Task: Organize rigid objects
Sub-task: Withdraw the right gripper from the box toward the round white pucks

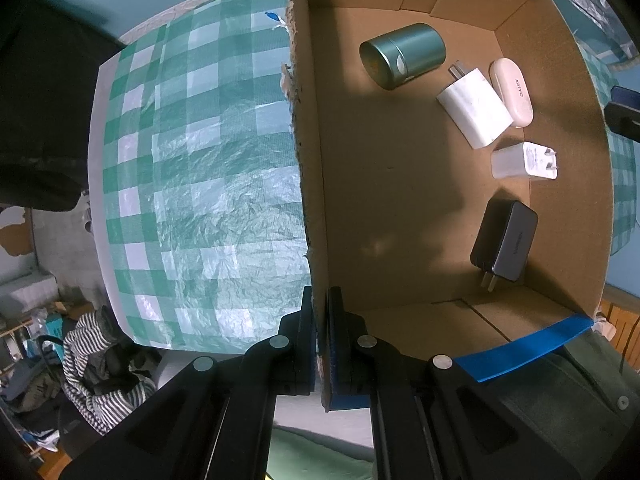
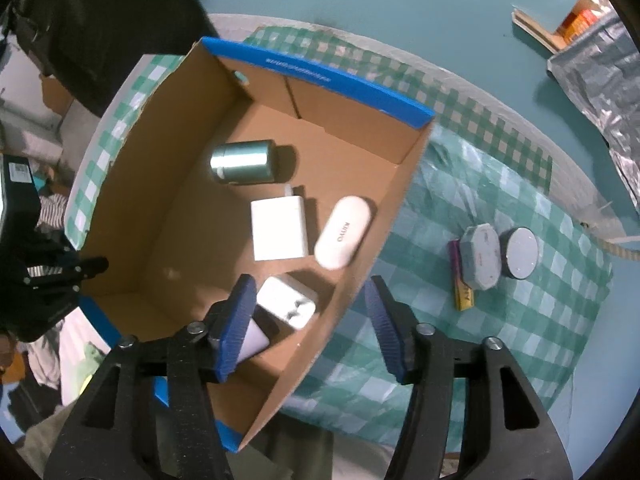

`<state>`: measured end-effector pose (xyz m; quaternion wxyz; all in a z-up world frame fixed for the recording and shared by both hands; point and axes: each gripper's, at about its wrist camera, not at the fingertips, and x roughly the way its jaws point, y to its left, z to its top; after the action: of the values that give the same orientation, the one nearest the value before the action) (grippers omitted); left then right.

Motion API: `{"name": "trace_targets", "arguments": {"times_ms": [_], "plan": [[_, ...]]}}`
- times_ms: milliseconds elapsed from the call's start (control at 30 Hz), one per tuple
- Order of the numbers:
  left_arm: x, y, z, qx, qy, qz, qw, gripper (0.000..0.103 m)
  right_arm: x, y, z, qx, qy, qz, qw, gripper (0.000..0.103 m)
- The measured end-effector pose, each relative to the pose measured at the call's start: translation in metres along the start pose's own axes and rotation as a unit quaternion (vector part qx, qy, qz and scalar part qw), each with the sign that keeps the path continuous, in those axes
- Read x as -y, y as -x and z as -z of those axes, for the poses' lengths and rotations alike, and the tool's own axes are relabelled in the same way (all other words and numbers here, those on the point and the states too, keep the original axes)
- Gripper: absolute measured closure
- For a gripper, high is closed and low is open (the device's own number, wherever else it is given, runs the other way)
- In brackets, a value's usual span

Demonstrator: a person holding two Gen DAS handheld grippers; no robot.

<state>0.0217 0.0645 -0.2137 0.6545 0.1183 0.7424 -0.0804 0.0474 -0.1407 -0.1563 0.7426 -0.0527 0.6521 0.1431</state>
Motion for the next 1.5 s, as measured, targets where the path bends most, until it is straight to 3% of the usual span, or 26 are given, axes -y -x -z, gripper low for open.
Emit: {"name": "trace_targets", "arguments": {"times_ms": [900,1500], "plan": [[0.001,0.002,-0.001,0.0,0.005,-0.003,1.0,0.098,0.096,0.016,0.005,0.006,-0.091,0.021,0.996,0.043],[0.004,0.004,-0.002,-0.003,0.021,-0.014,0.9997,0.098,0.2,-0.026,0.001,-0.037,-0.178,0.063,0.981,0.035]]}}
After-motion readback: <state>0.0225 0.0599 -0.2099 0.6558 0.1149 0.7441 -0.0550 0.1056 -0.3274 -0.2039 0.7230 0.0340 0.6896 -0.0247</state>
